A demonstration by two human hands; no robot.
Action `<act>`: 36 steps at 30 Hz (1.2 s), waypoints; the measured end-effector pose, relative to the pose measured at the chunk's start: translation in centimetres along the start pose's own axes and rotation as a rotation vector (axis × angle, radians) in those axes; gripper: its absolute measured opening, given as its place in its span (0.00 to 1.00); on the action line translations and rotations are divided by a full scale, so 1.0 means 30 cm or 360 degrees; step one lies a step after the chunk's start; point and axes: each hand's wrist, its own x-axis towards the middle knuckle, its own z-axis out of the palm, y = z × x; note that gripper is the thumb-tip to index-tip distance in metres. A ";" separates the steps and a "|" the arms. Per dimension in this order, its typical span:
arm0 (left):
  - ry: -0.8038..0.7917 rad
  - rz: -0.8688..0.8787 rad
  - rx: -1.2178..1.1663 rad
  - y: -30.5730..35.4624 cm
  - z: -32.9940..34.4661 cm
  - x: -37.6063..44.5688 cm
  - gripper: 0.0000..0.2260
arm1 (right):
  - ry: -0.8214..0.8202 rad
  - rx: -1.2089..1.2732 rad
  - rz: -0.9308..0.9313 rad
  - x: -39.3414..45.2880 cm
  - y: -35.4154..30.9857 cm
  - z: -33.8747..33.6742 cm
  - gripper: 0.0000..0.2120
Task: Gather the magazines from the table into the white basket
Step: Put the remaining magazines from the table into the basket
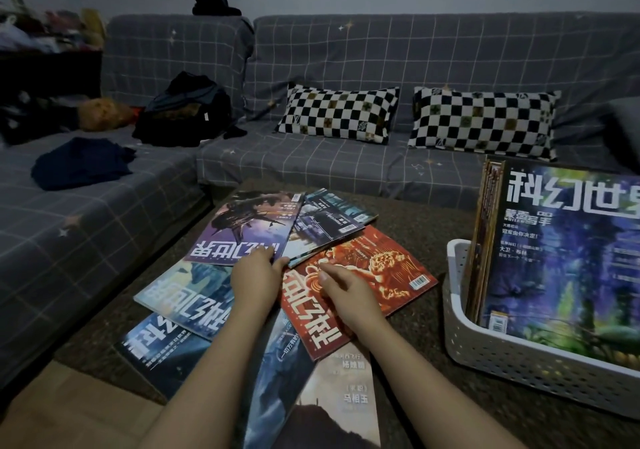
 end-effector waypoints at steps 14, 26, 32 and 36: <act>-0.0386 0.0607 0.0399 0.046 -0.198 -0.253 0.13 | -0.0230 0.0165 0.0222 -0.052 -0.051 0.003 0.13; -0.0357 0.0418 -0.0516 0.071 -0.296 -0.500 0.26 | -0.0176 0.0595 0.0301 -0.254 -0.149 -0.033 0.06; -0.0433 0.0380 -0.1152 0.174 -0.356 -0.523 0.18 | -0.0067 -0.0236 0.0128 -0.385 -0.317 -0.222 0.09; -0.0311 0.0615 -0.1061 0.285 -0.413 -0.487 0.24 | 0.0179 -0.1143 -0.0235 -0.468 -0.426 -0.352 0.10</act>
